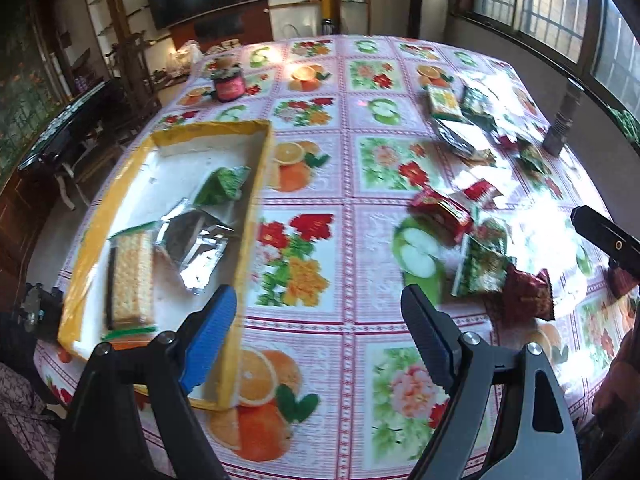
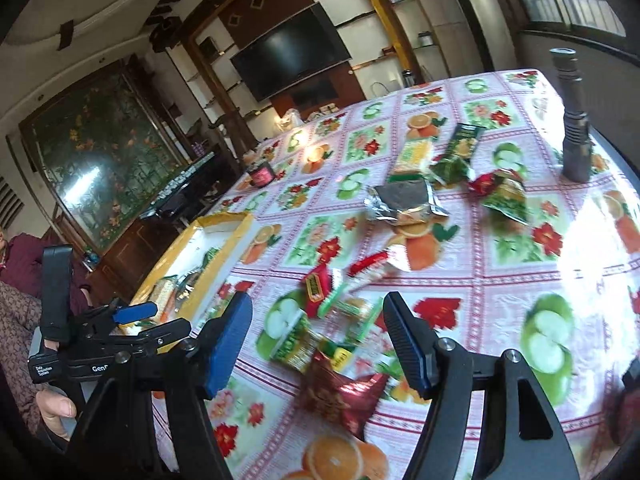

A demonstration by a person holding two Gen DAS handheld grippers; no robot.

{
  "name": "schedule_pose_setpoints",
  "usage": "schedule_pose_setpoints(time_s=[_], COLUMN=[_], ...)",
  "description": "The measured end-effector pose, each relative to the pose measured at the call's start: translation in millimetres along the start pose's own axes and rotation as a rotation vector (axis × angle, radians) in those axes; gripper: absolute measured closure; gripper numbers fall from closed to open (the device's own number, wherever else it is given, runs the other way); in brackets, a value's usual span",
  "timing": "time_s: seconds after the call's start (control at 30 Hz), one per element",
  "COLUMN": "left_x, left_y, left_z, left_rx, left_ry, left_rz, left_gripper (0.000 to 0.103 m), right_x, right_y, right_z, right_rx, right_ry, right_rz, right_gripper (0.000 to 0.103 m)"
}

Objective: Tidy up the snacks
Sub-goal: 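Move both tools back from the tray to the snack pile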

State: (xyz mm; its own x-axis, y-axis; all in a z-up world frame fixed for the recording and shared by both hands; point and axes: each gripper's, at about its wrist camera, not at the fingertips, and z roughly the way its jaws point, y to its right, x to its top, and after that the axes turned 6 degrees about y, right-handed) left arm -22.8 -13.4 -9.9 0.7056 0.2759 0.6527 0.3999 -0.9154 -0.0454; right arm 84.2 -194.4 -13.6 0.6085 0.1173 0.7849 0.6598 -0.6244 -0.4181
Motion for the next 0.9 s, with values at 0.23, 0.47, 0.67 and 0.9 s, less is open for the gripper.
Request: schedule_pose_setpoints(time_s=[0.23, 0.47, 0.67, 0.9], left_x=[-5.2, -4.2, 10.6, 29.3], left_y=[17.5, 18.4, 23.8, 40.6], left_z=[9.7, 11.7, 14.6, 18.3], left_rx=[-0.061, -0.072, -0.089, -0.128], left_ry=[-0.046, -0.058, -0.052, -0.038], left_rz=[0.006, -0.003, -0.002, 0.028], left_gripper=[0.018, 0.018, 0.018, 0.018], right_x=[-10.9, -15.7, -10.7, 4.6], right_y=[10.4, 13.7, 20.7, 36.2], right_z=[-11.7, -10.7, -6.8, -2.4], right_rx=[-0.036, -0.053, -0.126, -0.177], right_ry=[-0.03, -0.05, -0.049, -0.034], right_rz=[-0.006, -0.009, -0.001, 0.036], right_gripper=[0.033, 0.033, 0.033, 0.033])
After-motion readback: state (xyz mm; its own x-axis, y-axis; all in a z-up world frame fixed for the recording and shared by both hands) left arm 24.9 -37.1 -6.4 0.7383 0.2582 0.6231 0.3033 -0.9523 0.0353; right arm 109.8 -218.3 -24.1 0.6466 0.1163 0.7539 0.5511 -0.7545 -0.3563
